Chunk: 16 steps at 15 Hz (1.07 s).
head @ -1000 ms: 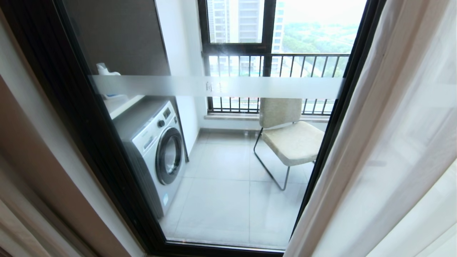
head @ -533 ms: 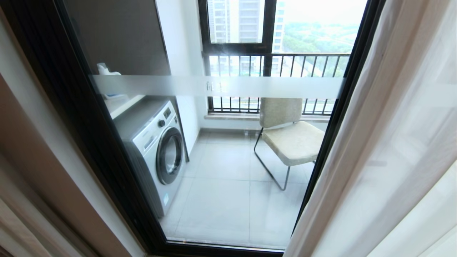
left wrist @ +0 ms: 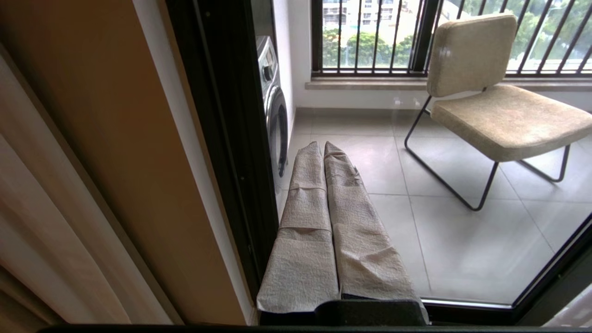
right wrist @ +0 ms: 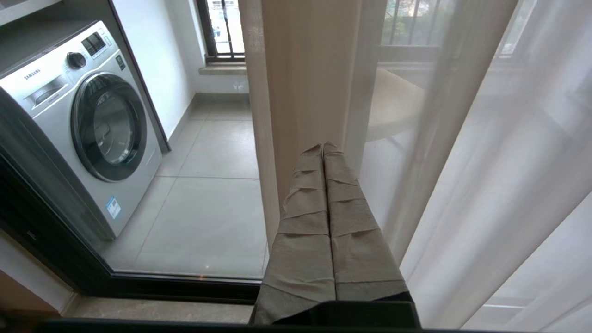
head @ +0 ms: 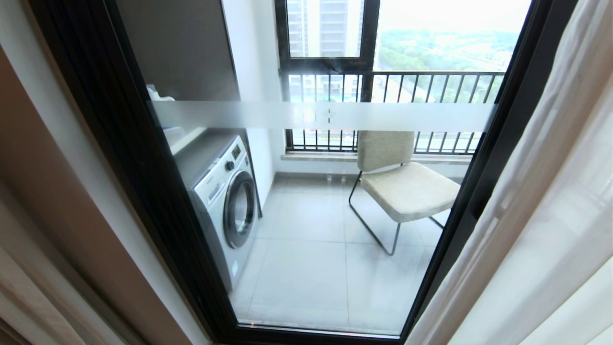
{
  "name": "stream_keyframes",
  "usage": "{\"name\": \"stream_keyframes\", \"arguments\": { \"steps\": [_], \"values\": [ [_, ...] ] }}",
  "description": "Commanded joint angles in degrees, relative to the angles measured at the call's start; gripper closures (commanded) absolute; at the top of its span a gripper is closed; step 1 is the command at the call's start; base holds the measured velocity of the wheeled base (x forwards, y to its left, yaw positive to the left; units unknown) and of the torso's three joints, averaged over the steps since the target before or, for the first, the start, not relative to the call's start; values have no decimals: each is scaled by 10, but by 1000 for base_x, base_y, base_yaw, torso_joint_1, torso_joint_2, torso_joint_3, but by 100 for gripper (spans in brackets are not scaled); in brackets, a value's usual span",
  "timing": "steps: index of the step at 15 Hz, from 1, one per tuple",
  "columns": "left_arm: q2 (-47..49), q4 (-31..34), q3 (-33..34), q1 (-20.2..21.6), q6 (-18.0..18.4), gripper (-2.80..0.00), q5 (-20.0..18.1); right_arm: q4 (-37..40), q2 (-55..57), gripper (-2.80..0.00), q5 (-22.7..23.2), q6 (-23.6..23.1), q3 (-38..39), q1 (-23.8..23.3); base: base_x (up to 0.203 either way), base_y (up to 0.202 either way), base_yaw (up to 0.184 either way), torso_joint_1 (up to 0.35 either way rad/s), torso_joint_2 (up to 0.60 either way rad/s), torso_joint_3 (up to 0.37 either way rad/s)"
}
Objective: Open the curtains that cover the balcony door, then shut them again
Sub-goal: Close the inner curtains on both sides
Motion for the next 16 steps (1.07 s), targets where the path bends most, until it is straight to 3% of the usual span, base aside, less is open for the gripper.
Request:
{"name": "stream_keyframes", "arguments": {
  "steps": [1,16],
  "values": [
    [0,0,0,0,0,0,0,0,1,0,0,0,0,0,0,193,1,2,2,-2],
    [0,-1,0,0,-1,0,0,0,1,0,0,0,0,-1,0,192,0,2,2,3]
  ]
}}
